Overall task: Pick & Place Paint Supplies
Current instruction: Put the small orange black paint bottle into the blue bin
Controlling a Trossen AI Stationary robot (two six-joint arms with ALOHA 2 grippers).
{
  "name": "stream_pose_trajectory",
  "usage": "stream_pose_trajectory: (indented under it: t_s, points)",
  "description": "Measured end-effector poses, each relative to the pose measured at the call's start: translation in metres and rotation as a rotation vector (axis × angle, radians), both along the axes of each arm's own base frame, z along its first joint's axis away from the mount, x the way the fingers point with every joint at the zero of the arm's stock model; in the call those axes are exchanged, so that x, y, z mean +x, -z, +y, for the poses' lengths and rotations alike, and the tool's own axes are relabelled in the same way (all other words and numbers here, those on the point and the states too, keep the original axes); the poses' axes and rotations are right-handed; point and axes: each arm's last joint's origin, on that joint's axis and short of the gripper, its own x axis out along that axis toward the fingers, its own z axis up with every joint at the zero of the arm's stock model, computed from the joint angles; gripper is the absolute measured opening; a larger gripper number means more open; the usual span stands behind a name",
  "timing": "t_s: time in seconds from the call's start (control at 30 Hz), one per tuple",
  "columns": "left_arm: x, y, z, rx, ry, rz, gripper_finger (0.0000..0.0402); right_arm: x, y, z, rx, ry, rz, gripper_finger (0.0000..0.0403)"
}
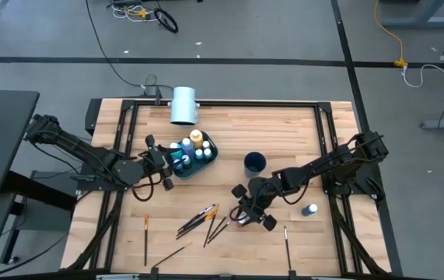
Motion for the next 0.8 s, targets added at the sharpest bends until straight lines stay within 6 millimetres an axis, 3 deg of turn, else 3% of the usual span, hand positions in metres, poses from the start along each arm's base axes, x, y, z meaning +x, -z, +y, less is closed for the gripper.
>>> stream_pose_trajectory:
  t_s: [0.3, 0.47, 0.67, 0.8]
  points:
    - [0.0, 0.0, 0.0, 0.0, 0.0, -0.001, 0.0171, 0.001, 0.0, -0.006, 0.015, 0.007, 0.009, 0.0116]
    - [0.0, 0.0, 0.0, 0.0, 0.0, 0.0, 0.0171, 0.004, -0.003, -0.006, 0.021, 0.012, -0.032, 0.0117]
    - [0.0, 0.0, 0.0, 0.0, 0.0, -0.001, 0.0171, 0.012, -0.041, -0.013, 0.024, 0.004, -0.385, 0.0121]
    - [0.0, 0.0, 0.0, 0.0, 0.0, -0.001, 0.0171, 0.02, -0.07, -0.025, -0.022, 0.23, -0.685, 0.0121]
